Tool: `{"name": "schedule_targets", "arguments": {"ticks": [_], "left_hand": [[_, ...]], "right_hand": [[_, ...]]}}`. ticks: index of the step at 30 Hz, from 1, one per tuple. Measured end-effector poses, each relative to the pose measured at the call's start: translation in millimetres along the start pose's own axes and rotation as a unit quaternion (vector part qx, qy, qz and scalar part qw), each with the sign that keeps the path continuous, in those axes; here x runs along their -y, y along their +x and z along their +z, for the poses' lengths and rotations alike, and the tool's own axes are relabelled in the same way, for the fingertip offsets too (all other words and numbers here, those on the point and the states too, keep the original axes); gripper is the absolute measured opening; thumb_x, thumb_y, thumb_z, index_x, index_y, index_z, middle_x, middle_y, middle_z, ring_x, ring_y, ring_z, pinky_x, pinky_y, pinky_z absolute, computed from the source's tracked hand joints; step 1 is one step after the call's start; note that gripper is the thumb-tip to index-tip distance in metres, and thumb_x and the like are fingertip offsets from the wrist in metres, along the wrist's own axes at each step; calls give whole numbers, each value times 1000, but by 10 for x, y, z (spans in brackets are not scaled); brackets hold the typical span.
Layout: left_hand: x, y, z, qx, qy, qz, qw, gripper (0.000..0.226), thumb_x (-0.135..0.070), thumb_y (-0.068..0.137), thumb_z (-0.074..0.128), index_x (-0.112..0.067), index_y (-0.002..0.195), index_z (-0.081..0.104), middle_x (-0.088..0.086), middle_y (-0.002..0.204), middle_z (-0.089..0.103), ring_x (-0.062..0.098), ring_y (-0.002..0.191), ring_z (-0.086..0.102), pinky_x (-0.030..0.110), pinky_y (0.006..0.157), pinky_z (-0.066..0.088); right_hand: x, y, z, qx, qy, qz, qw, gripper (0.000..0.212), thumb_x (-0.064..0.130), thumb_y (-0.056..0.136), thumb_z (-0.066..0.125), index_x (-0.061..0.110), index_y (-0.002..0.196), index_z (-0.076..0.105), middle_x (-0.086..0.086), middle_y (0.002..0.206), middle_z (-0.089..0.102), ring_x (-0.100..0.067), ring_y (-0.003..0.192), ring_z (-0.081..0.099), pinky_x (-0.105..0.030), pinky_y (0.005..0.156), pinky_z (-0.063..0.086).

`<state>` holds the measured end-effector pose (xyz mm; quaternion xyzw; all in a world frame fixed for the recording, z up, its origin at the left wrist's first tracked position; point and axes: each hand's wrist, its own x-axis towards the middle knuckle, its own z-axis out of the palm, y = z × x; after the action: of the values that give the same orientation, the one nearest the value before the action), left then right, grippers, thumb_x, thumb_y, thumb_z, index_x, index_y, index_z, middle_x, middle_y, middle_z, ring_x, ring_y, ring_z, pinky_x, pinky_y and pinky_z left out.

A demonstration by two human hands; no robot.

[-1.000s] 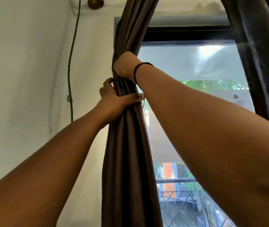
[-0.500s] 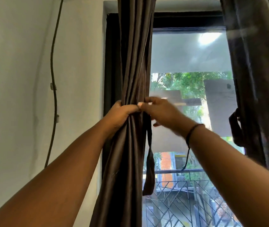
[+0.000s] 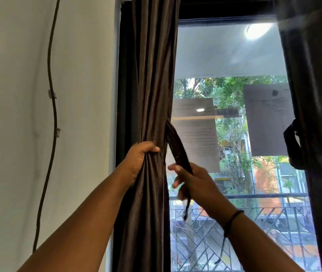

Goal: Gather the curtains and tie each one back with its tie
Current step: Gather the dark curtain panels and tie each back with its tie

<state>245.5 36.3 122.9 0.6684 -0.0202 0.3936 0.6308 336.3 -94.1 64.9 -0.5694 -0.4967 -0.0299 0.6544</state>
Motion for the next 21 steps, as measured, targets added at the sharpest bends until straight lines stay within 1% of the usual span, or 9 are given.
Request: {"name": "schedule_targets", "arguments": {"ticks": [2,5,6,8,10,14,16,19,21], "left_hand": [[-1,11,-83,-17,-11,-1,1000,13,-12,77,59,0,77,65,16,69,59,23,52,58,26,57,49],[-15,-1,-158,-12,-36,21,999,59,-25,55,68,9,103,65,20,85,62,25,59,59,29,60,51],[-22,-5,-168,-12,-42,22,999,58,-24,54,68,9,101,66,20,84,63,25,58,59,28,57,51],[-41,-23,-156,-12,-57,15,998,25,-17,67,63,4,77,70,17,68,64,23,49,59,25,50,51],[-44,-39,-134,4,-87,9,996,16,-14,68,62,-2,60,69,14,58,62,22,45,59,25,49,52],[-50,-121,-14,91,-168,-7,981,24,-20,61,56,-3,68,73,11,78,68,27,83,64,41,80,54],[-43,-140,61,102,-168,12,980,26,-20,66,55,-5,71,76,12,87,70,27,90,62,46,89,49],[-55,-186,152,73,-98,45,991,16,-15,66,62,-5,63,74,13,70,68,20,59,64,28,62,56],[-82,-160,202,63,-24,64,996,23,-18,58,66,-1,72,74,16,77,68,20,65,66,26,66,55]], "right_hand": [[2,-42,-238,-16,5,9,1000,19,26,95,52,16,99,68,0,56,55,-16,40,48,-21,41,40],[24,-27,-585,-57,16,15,998,21,27,95,51,18,99,68,4,54,48,-13,41,39,-22,42,33],[42,-18,-684,-61,23,15,998,22,28,94,51,16,100,68,3,55,48,-13,41,38,-23,43,33],[100,1,-841,-49,40,12,998,27,33,91,52,11,101,66,0,60,50,-16,42,40,-25,43,36],[149,31,-939,-32,58,18,998,30,35,90,52,9,98,65,-2,65,54,-19,46,45,-27,46,40],[106,189,-965,-40,69,67,994,28,30,94,51,7,94,66,-4,74,59,-21,53,52,-29,53,44],[48,269,-900,-35,65,94,993,27,30,92,53,7,96,67,-4,78,59,-18,54,52,-28,56,45],[-5,355,-667,-6,40,143,989,26,35,89,59,11,95,69,-2,80,61,-16,59,53,-28,61,46],[-29,414,-429,39,15,164,986,23,38,85,63,17,88,70,0,79,63,-18,66,55,-29,66,46]]}}
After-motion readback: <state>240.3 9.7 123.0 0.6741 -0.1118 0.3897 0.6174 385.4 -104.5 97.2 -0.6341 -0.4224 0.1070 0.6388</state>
